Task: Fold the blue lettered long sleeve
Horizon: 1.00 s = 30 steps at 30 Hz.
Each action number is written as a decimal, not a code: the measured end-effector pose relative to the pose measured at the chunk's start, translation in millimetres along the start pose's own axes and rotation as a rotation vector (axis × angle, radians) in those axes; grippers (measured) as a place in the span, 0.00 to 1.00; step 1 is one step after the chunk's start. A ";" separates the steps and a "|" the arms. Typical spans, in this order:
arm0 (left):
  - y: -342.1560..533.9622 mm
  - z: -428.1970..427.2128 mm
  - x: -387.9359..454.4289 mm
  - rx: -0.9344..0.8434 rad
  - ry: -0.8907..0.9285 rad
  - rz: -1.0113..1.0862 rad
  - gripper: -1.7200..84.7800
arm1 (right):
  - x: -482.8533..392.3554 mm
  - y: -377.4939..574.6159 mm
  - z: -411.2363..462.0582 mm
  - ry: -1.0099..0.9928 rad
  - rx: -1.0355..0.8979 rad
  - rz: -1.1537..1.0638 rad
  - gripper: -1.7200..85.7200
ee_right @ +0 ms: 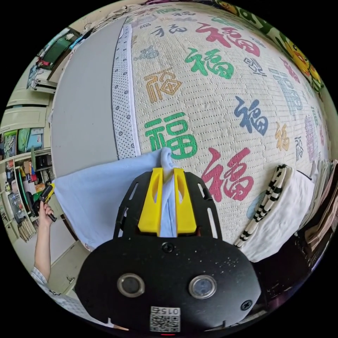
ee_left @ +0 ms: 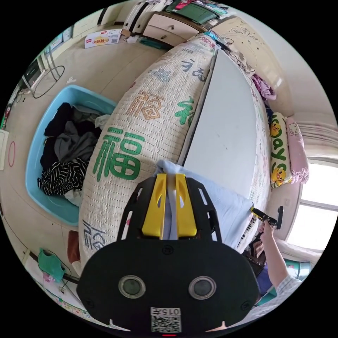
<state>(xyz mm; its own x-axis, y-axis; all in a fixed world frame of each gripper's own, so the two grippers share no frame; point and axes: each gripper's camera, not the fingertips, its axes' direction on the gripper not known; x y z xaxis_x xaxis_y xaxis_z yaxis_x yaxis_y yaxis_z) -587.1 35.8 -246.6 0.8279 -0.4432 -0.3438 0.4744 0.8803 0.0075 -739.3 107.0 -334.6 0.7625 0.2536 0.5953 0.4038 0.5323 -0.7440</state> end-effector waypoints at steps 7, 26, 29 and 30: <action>93.4 -18.0 26.2 -0.051 -0.023 0.170 0.13 | 12.2 151.9 -40.8 -0.166 0.011 -0.042 0.15; 219.1 91.2 55.9 -0.249 0.047 0.142 0.02 | 35.6 334.2 -25.8 -0.408 -0.108 0.151 0.04; 225.0 124.4 73.8 -0.290 -0.083 0.219 0.03 | 33.3 337.0 -21.1 -0.329 -0.139 0.077 0.05; 225.8 127.8 77.5 -0.293 -0.095 0.228 0.03 | 35.5 339.2 -27.6 -0.334 -0.148 0.061 0.05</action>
<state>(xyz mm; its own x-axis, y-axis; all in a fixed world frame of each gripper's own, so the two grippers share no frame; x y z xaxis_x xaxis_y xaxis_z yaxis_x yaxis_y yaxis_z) -377.6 178.5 -151.5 0.9327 -0.2320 -0.2759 0.1805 0.9631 -0.1997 -561.3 274.3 -574.2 0.5902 0.5436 0.5967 0.4502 0.3919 -0.8023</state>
